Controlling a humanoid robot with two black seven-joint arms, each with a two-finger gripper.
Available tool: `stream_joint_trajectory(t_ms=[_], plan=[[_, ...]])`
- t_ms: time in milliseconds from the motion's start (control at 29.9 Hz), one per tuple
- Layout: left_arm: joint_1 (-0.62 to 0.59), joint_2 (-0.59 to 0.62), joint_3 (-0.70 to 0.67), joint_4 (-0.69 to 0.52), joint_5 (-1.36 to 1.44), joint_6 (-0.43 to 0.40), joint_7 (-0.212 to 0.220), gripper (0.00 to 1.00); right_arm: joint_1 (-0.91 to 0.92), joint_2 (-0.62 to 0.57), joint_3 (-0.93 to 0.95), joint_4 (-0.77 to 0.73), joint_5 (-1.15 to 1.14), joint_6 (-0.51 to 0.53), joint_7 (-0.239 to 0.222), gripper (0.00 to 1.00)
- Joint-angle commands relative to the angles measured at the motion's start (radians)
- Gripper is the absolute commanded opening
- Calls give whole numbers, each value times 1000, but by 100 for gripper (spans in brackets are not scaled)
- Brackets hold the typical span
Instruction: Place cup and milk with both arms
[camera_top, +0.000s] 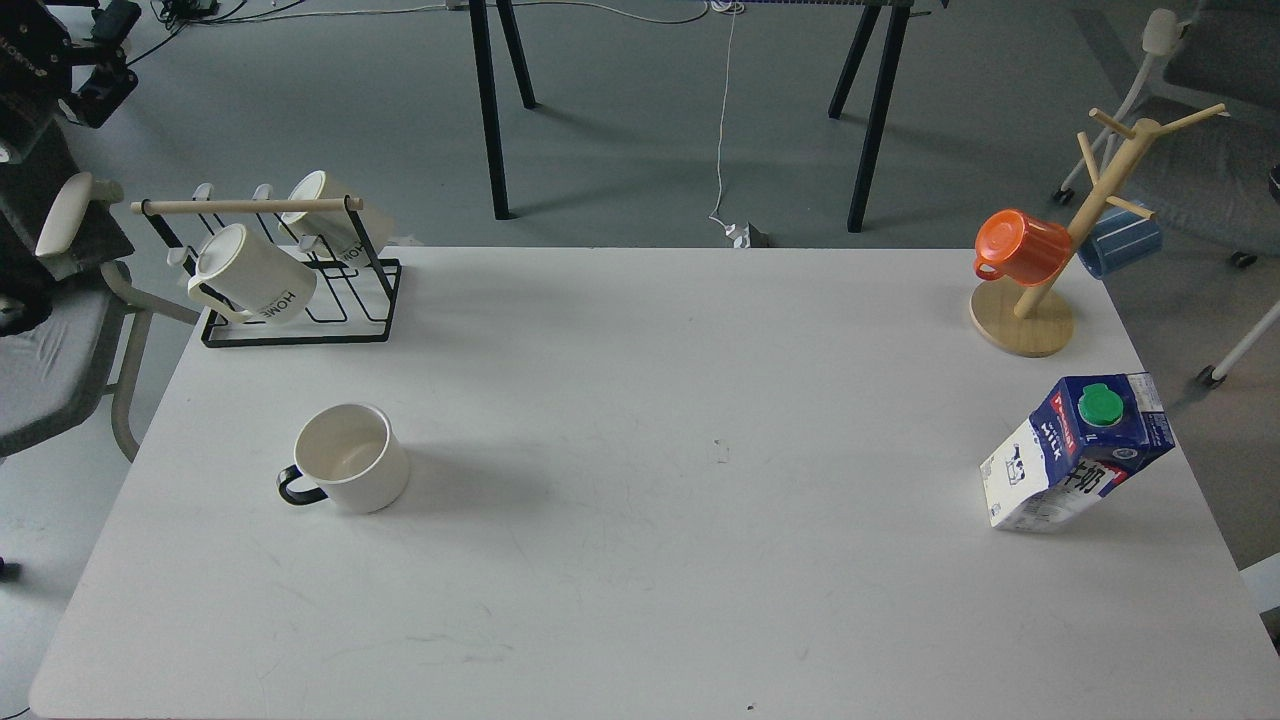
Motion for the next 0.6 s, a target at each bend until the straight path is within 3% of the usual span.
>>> stream_joint_trajectory(t_ms=[0, 434, 568], plan=[[-2, -22, -6, 14, -55, 0, 0, 100, 36, -9, -10, -6, -3, 0, 2, 98], [-9, 7, -47, 22, -109, 0, 0, 100, 60, 0, 9, -42, -8, 0, -1, 98], [-3, 74, -42, 16, -67, 0, 0, 100, 60, -6, 9, -34, -15, 0, -7, 98]])
